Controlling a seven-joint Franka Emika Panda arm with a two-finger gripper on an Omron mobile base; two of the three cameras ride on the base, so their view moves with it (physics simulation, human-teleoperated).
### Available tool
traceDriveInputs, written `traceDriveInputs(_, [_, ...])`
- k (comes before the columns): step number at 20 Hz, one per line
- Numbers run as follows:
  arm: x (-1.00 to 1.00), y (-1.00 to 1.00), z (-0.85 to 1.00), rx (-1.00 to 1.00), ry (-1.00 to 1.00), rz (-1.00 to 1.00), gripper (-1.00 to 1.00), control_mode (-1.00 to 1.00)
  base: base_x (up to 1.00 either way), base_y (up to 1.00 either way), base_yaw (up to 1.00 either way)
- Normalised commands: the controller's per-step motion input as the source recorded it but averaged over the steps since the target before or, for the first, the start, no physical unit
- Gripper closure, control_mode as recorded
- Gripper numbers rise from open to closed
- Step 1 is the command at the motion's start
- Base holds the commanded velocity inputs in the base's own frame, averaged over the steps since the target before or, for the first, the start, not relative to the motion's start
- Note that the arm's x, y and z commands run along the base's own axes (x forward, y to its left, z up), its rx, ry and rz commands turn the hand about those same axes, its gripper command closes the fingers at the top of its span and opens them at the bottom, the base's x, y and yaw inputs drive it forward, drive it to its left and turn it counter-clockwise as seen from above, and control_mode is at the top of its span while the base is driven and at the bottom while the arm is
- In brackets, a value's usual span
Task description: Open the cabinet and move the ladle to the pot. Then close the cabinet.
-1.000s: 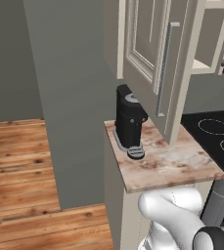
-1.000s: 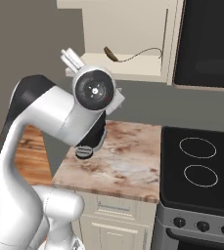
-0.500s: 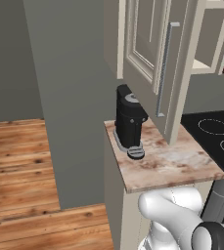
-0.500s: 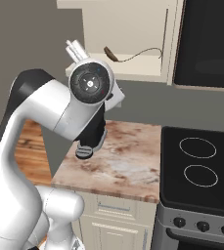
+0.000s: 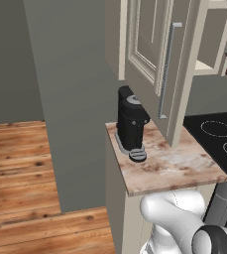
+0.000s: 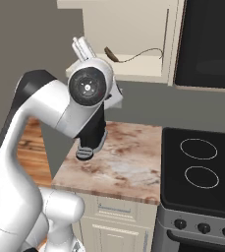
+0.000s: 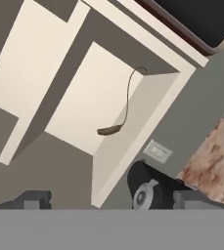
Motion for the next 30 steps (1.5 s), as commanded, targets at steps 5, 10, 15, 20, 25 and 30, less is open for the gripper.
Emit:
traceDriveInputs(5, [0.27, 0.0, 0.0, 0.03, 0.0, -0.04, -1.0, -1.0, 0.0, 0.0, 0.0])
traceDriveInputs(10, [0.24, -0.08, 0.0, 0.01, 0.0, -0.01, -1.0, -1.0, 0.0, 0.0, 0.0])
traceDriveInputs(15, [0.29, -0.17, 0.01, 0.01, 0.0, -0.01, -1.0, -1.0, 0.0, 0.0, 0.0])
traceDriveInputs(20, [0.11, -0.03, 0.09, 0.11, 0.0, 0.0, -1.0, -1.0, 0.0, 0.0, 0.0])
traceDriveInputs(25, [0.16, 0.0, 0.01, 0.11, 0.0, 0.0, -1.0, -1.0, 0.0, 0.0, 0.0])
traceDriveInputs(30, [0.19, 0.0, 0.0, 0.03, 0.0, 0.0, -1.0, -1.0, 0.0, 0.0, 0.0])
